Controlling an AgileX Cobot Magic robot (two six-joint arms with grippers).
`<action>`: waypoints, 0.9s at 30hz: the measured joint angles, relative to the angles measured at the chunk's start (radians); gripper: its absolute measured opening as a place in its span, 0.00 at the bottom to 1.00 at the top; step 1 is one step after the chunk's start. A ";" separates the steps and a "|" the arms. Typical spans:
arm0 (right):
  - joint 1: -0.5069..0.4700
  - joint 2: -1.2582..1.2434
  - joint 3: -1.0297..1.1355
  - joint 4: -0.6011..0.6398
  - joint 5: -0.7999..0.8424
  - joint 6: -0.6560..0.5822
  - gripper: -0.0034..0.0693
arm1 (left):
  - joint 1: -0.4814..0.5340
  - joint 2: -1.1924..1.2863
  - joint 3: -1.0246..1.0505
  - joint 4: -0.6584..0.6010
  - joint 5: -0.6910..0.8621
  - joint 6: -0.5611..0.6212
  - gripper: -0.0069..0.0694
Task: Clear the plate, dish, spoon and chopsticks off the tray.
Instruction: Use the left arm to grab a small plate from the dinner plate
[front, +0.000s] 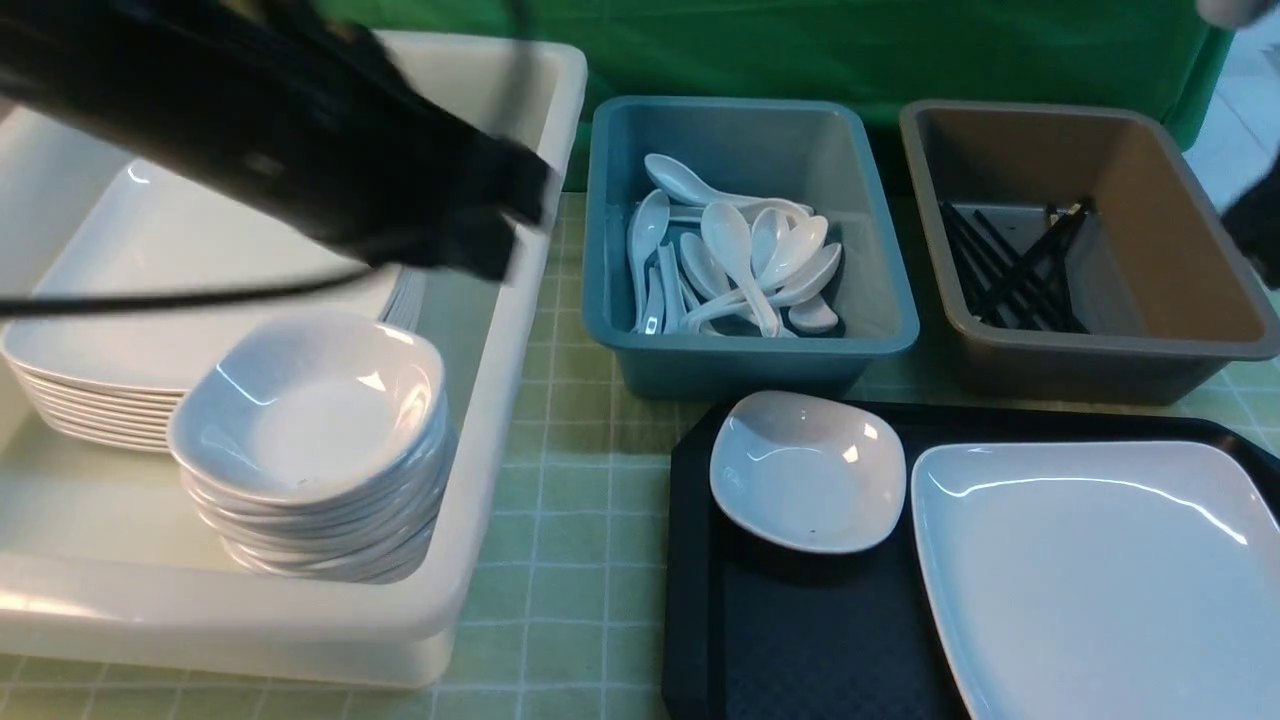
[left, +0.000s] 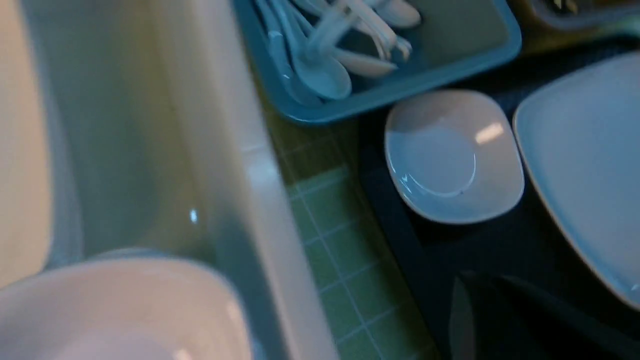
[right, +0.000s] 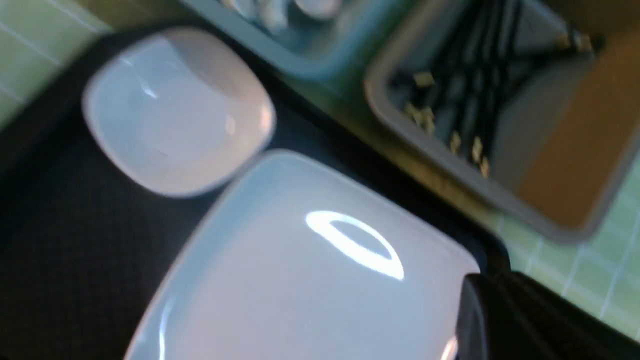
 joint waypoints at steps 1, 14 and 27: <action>-0.025 -0.008 0.020 0.009 -0.006 0.000 0.05 | -0.047 0.053 0.000 0.027 -0.021 0.003 0.09; -0.100 -0.091 0.152 0.120 -0.032 -0.010 0.05 | -0.352 0.489 0.000 0.398 -0.329 0.018 0.72; -0.100 -0.095 0.152 0.132 -0.038 -0.011 0.05 | -0.350 0.587 0.000 0.509 -0.433 -0.014 0.54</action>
